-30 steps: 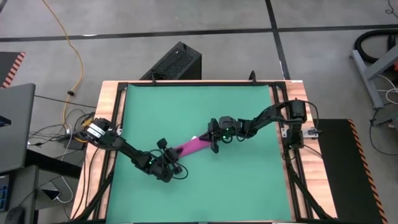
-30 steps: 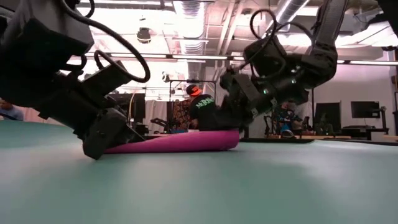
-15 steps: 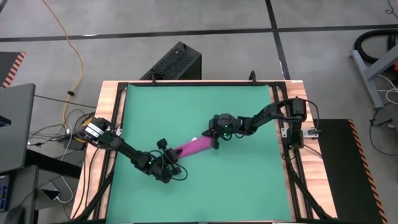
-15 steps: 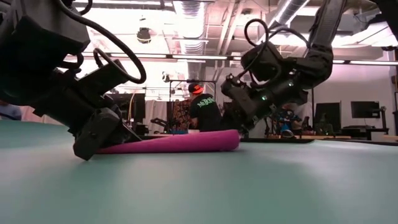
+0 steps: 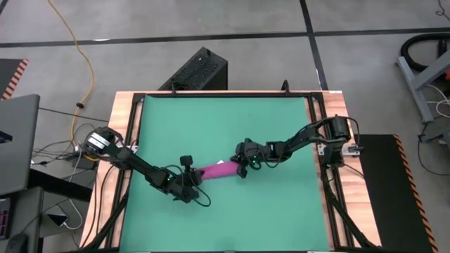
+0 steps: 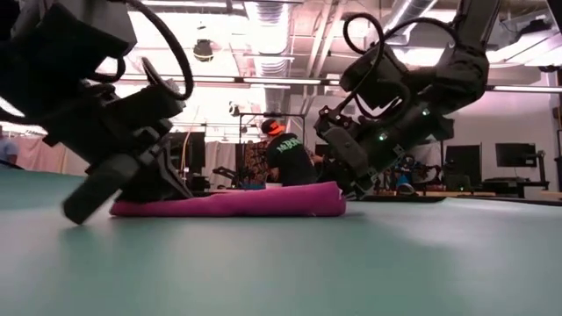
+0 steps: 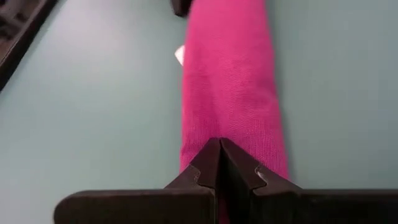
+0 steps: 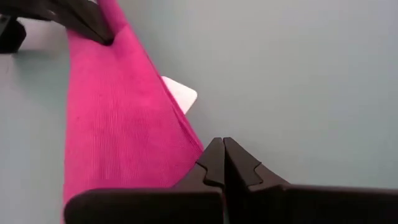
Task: Roll towel
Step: Roll the violet towel
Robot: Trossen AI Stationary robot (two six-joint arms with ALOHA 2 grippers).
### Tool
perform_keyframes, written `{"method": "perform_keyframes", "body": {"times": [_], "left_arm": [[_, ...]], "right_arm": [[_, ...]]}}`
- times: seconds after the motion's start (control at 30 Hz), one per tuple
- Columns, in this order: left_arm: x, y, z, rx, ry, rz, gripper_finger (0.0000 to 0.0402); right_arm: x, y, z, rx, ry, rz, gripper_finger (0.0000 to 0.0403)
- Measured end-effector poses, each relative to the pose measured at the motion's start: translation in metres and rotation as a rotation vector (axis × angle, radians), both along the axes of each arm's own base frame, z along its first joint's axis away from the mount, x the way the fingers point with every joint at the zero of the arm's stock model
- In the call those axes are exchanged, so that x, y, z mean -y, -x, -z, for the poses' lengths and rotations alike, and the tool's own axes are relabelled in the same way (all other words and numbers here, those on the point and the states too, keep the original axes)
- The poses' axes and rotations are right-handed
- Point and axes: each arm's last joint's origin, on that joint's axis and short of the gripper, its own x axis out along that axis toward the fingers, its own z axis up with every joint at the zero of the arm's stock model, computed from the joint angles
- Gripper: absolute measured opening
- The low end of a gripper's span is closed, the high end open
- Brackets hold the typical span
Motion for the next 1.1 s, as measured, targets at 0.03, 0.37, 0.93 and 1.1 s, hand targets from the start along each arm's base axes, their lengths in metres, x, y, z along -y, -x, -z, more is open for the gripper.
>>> {"method": "perform_keyframes", "body": {"times": [0.03,0.37,0.93,1.1], "left_arm": [[-0.002,0.001,-0.004,-0.027,-0.007,0.033,0.0000],[-0.025,0.006,-0.046,-0.061,-0.002,0.079,0.0000],[-0.024,-0.001,-0.043,-0.015,0.061,0.072,0.0000],[-0.024,-0.003,-0.044,0.014,0.091,0.051,0.0000]], "right_arm": [[-0.003,0.000,0.000,0.001,0.003,0.007,0.0015],[-0.025,0.001,-0.002,0.044,0.056,0.073,0.0015],[-0.064,-0.022,-0.064,0.369,0.254,0.055,0.0012],[-0.070,-0.048,-0.050,0.357,0.253,0.030,0.0011]]}}
